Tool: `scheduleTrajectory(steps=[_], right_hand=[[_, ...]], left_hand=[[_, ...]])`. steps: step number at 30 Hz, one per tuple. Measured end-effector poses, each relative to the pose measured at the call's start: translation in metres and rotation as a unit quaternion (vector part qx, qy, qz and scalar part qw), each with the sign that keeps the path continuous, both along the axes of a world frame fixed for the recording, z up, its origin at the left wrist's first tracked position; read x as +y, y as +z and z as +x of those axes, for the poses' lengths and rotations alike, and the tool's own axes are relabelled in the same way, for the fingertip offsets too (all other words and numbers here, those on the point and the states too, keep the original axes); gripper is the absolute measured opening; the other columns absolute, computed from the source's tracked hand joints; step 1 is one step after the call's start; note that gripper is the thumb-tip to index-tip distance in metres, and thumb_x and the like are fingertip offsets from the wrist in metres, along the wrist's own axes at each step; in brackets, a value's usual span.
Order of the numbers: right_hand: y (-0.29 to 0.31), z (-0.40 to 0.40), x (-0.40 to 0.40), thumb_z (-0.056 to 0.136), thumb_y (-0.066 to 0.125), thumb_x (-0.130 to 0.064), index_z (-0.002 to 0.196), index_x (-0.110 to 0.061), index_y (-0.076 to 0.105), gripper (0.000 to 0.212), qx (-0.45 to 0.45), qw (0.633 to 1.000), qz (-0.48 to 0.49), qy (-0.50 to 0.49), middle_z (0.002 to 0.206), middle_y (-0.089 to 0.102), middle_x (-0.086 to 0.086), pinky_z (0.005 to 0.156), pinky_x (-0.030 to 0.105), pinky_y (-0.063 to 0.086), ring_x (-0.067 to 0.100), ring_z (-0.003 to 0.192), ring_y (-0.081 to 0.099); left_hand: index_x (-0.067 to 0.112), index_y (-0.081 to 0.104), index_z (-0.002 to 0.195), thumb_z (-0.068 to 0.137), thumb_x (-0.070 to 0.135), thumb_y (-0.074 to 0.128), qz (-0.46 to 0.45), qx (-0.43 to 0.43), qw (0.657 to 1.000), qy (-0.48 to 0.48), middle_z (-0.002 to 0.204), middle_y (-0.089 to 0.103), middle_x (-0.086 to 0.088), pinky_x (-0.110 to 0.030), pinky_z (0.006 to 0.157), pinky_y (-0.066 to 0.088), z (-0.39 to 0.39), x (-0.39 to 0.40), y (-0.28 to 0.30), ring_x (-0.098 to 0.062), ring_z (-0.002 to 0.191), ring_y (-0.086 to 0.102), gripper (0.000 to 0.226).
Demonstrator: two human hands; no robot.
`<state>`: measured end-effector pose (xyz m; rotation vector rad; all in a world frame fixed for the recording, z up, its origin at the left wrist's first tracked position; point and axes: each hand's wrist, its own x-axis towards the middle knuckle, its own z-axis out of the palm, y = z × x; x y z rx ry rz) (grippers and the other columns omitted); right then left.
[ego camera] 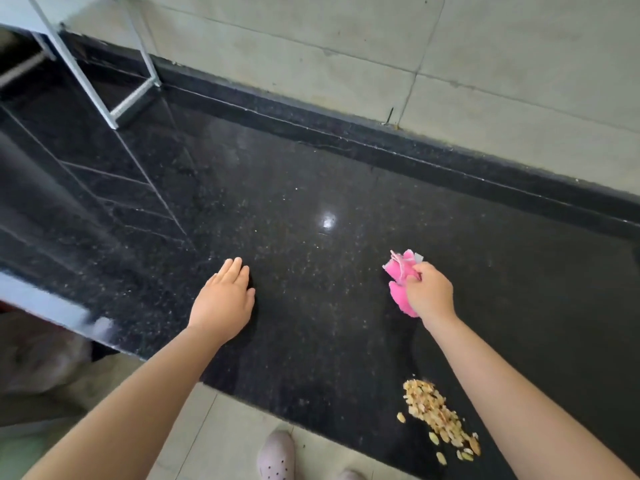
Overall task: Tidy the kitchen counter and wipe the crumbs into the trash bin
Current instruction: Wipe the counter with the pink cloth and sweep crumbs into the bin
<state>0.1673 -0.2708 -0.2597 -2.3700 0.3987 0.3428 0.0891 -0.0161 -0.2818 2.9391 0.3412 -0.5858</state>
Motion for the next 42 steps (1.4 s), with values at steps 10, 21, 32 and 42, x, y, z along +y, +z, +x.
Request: scheduleTrajectory(steps=[10, 21, 32, 42], right_hand=[[-0.026, 0.105, 0.170, 0.095, 0.047, -0.021, 0.128, -0.007, 0.052, 0.037, -0.065, 0.989, -0.019, 0.133, 0.121, 0.061, 0.013, 0.093, 0.030, 0.041, 0.030, 0.113, 0.056], [-0.030, 0.091, 0.191, 0.070, 0.037, 0.011, 0.063, -0.021, 0.042, 0.033, -0.058, 0.825, -0.033, 0.561, 0.070, 0.043, -0.002, 0.068, 0.035, 0.040, 0.022, 0.077, 0.044], [0.003, 0.030, 0.043, 0.083, 0.041, 0.003, 0.067, -0.032, 0.050, 0.040, 0.226, 0.734, -0.141, 0.626, 0.110, 0.054, -0.008, 0.094, 0.022, 0.043, 0.010, 0.109, 0.047], [0.050, 0.092, 0.076, 0.080, 0.038, 0.012, 0.076, -0.019, 0.060, 0.037, 0.141, 0.864, -0.056, 0.481, 0.099, 0.064, 0.006, 0.063, 0.029, 0.056, 0.008, 0.060, 0.065]], left_hand=[[0.006, 0.009, 0.150, 0.103, 0.027, 0.022, 0.031, 0.029, 0.999, 0.019, 0.159, 0.000, -0.007, -0.029, 0.119, 0.011, 0.035, 0.089, -0.013, -0.019, 0.148, -0.001, 0.053], [0.005, -0.003, 0.150, 0.103, 0.020, 0.018, 0.038, 0.075, 0.996, -0.039, 0.159, -0.008, -0.008, -0.027, 0.119, 0.007, 0.036, 0.103, -0.007, -0.020, 0.148, -0.006, 0.053], [0.005, 0.046, 0.128, 0.101, 0.019, 0.029, 0.082, 0.084, 0.993, -0.004, 0.142, 0.038, -0.008, -0.030, 0.097, 0.041, 0.053, 0.076, 0.009, -0.020, 0.133, 0.037, 0.035], [0.002, 0.010, 0.148, 0.101, 0.023, 0.028, 0.026, 0.123, 0.987, -0.096, 0.158, -0.002, -0.010, -0.036, 0.116, 0.026, 0.069, 0.034, 0.003, -0.022, 0.147, 0.000, 0.055]])
